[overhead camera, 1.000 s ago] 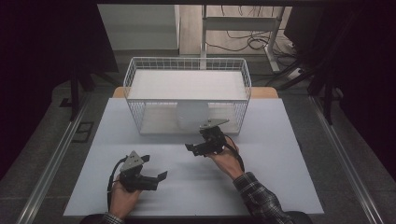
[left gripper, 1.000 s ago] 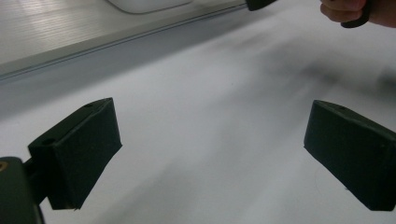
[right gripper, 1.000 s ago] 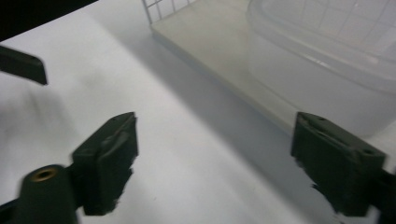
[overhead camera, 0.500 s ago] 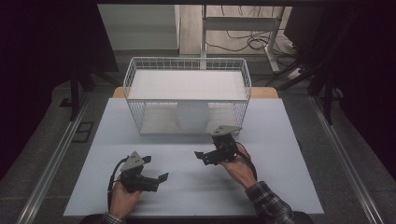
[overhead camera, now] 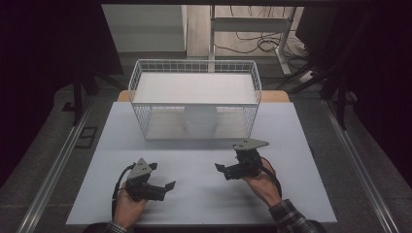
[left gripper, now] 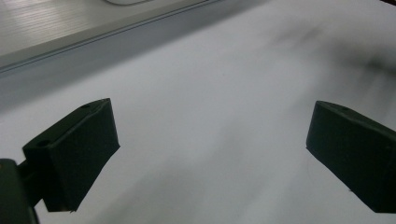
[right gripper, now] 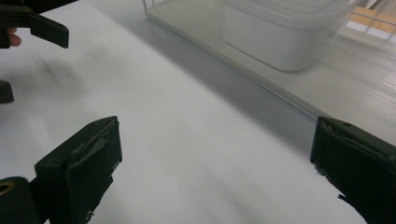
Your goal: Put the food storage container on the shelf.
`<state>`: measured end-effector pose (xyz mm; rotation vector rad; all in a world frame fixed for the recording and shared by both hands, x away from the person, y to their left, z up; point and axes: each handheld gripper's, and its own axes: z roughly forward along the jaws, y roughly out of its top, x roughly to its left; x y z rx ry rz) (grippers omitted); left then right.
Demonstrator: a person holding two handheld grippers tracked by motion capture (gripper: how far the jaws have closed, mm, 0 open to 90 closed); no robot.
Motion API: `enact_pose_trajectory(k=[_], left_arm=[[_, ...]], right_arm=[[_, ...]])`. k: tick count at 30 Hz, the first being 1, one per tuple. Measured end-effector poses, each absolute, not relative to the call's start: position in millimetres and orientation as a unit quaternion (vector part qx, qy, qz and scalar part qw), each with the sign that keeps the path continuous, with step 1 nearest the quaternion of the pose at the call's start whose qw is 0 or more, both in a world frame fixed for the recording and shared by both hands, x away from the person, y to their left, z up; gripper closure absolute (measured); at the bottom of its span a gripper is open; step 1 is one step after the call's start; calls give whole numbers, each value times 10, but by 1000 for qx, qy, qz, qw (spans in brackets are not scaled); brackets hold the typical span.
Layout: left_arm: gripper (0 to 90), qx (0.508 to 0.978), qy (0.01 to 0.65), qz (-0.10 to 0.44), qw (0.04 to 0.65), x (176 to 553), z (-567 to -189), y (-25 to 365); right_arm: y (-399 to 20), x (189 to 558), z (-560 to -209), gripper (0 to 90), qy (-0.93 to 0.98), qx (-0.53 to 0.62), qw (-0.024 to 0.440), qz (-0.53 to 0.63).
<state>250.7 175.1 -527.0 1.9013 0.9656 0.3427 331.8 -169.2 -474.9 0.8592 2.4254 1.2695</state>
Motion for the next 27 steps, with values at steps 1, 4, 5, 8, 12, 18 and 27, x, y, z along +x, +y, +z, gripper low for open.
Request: enact_pose_trajectory(k=[1,4,5,8,12,18,27], left_arm=[[19,776,396,141,470,2506,-5268,1754],[20,778,398,148,463,2505,-5261,1767],[21,779,398,150,461,2504,-5257,1771],[24,777,401,152,461,2496,-5239,1779],[26,776,403,161,458,2481,-5211,1793],[25,775,405,176,452,2430,-5184,1835],[19,771,418,180,446,2299,-5193,1920]], right_arm=[[-1728,3299,-4763,18,837,298,140,438],[-1850,3236,-4808,18,835,304,150,434],[-1893,3214,-4820,18,834,308,151,433],[-2020,3151,-4841,18,830,320,152,431],[-2174,3074,-4841,18,826,330,153,431],[-2378,2985,-4848,18,823,341,162,425],[-2610,2853,-4878,18,817,359,170,418]])
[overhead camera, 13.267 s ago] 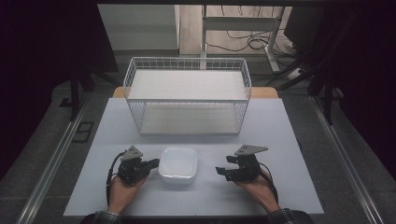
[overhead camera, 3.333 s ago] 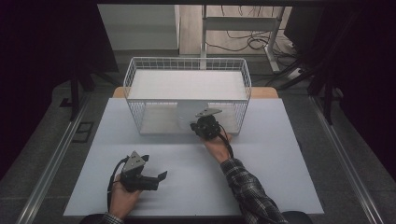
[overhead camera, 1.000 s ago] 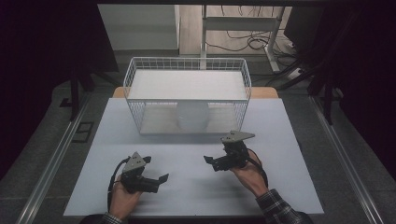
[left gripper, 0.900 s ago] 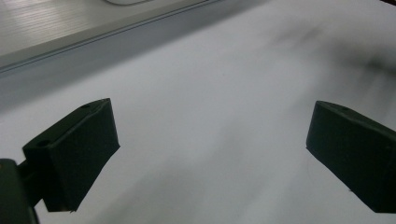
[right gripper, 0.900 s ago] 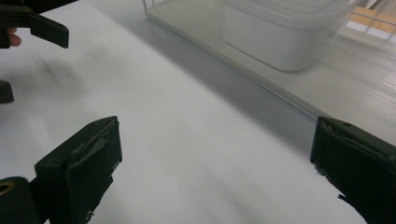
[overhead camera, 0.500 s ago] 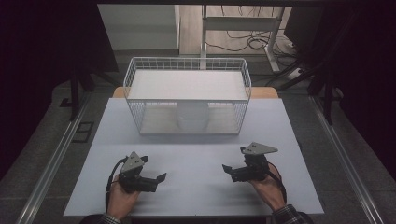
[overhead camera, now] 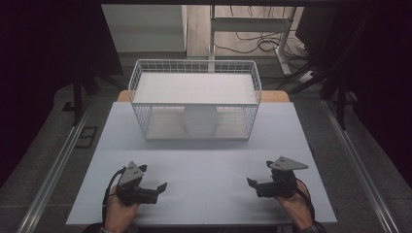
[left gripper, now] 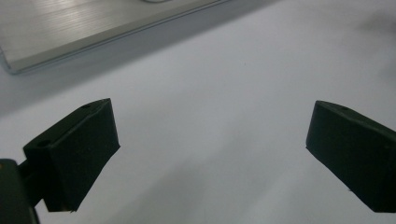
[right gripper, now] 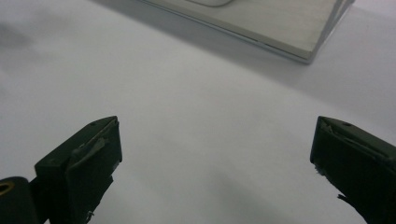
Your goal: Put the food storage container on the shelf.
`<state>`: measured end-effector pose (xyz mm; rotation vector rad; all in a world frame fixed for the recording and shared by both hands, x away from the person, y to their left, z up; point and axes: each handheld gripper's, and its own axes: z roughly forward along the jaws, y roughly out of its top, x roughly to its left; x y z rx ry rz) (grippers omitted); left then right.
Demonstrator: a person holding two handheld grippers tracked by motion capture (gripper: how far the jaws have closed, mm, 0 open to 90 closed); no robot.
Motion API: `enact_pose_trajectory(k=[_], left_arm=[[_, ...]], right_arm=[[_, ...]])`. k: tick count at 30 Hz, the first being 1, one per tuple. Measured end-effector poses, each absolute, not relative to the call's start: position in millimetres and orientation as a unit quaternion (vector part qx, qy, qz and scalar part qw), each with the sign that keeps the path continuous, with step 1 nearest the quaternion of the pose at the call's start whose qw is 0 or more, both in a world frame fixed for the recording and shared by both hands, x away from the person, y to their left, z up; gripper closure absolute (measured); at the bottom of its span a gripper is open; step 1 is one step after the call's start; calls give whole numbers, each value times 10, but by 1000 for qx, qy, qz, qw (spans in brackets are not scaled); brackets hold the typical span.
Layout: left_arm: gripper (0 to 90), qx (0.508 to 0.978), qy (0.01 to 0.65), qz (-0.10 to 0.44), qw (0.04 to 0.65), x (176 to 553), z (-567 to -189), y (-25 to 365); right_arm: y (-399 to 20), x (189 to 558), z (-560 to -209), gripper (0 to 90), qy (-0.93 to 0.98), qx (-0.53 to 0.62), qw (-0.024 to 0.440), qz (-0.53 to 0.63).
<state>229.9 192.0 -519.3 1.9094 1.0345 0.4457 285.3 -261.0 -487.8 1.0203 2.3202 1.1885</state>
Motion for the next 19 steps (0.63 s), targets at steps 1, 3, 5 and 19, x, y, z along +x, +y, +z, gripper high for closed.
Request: enact_pose_trajectory(k=[1,3,5,19], left_arm=[[17,770,419,181,446,2280,-5197,1933],[16,769,423,181,443,2246,-5205,1963],[15,769,427,181,440,2213,-5218,1991],[13,777,448,149,417,2164,-5303,2044]], right_arm=[[-2627,2837,-4884,18,816,361,171,417],[-2660,2802,-4898,18,816,365,169,415],[-2687,2770,-4919,18,817,368,167,412],[-2719,2695,-5085,18,842,380,132,360]])
